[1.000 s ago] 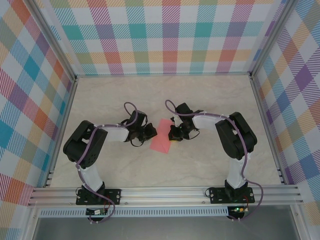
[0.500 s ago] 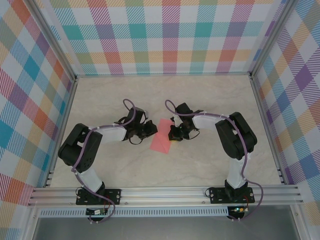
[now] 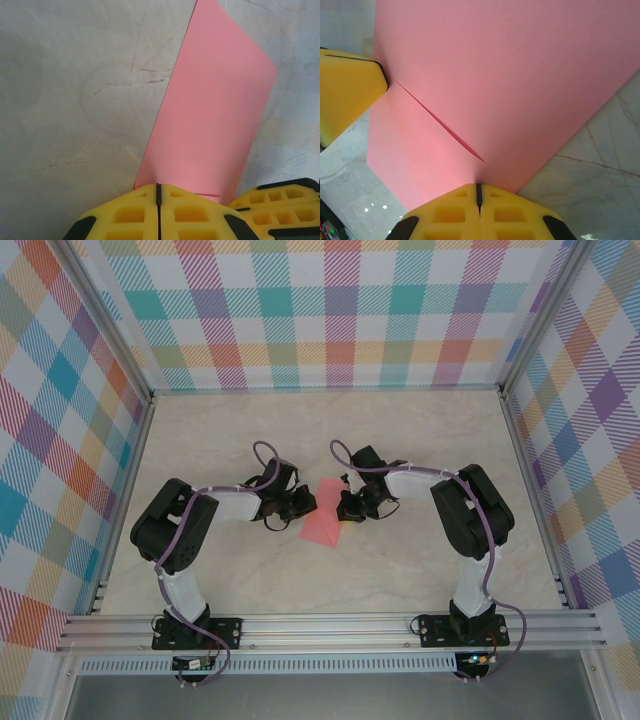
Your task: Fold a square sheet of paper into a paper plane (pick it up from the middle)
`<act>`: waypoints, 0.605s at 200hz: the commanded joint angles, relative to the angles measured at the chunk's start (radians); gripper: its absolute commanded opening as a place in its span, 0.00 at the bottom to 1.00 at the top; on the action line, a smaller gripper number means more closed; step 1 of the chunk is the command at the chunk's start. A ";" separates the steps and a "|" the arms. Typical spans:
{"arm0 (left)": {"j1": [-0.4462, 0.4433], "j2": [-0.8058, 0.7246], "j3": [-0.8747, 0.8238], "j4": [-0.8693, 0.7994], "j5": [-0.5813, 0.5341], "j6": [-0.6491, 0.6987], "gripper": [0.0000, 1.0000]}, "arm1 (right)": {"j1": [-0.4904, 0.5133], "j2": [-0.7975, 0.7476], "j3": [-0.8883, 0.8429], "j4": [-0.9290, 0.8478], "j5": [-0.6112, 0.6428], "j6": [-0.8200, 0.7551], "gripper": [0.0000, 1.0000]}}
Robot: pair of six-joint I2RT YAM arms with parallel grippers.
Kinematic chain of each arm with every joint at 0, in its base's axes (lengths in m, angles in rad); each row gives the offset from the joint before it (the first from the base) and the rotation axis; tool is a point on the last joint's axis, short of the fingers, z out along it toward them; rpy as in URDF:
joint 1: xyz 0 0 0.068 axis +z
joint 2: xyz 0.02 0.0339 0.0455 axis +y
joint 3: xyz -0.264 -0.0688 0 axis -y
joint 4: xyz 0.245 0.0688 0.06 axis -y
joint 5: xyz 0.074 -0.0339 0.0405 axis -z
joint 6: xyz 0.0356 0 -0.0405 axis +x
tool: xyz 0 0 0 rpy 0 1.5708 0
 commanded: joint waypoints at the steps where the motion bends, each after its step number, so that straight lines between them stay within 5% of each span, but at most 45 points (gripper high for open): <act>1: 0.007 0.002 -0.001 -0.050 -0.131 -0.015 0.06 | 0.001 0.093 -0.078 -0.068 0.187 -0.029 0.04; 83: 0.062 -0.034 0.081 -0.148 -0.132 0.069 0.07 | 0.001 0.096 -0.084 -0.065 0.197 -0.035 0.04; 121: 0.057 -0.043 0.071 -0.056 0.029 0.073 0.08 | 0.001 0.096 -0.083 -0.064 0.195 -0.035 0.04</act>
